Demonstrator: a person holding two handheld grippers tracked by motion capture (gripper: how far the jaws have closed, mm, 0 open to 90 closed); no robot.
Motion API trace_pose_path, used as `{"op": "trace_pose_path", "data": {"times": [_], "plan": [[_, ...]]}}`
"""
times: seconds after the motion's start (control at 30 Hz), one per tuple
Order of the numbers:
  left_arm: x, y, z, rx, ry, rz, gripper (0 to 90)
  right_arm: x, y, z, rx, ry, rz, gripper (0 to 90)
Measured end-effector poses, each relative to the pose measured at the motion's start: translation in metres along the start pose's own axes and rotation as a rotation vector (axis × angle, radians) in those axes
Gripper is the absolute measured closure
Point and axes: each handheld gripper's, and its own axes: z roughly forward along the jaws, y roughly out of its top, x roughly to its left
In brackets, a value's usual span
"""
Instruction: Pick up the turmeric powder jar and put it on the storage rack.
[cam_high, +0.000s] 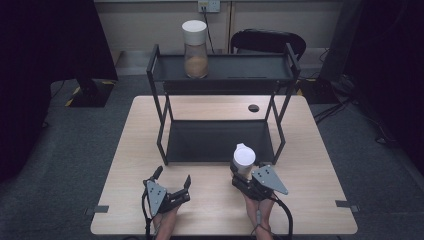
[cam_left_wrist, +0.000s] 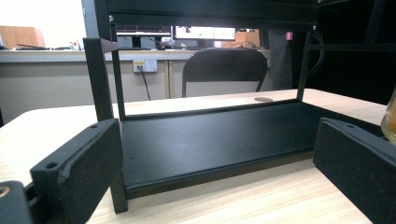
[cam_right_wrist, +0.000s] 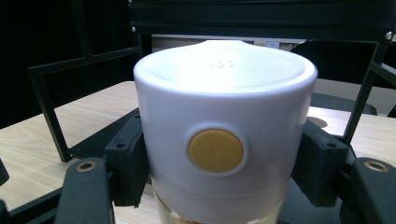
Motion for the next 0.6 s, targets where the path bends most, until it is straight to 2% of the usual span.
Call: {"op": "trace_pose_path", "data": {"times": [0.6], "plan": [[0.0,0.0,0.0,0.0,0.0,0.0,1.2,-0.001,0.012,-0.004,-0.031,0.004,0.002,29.9]]}}
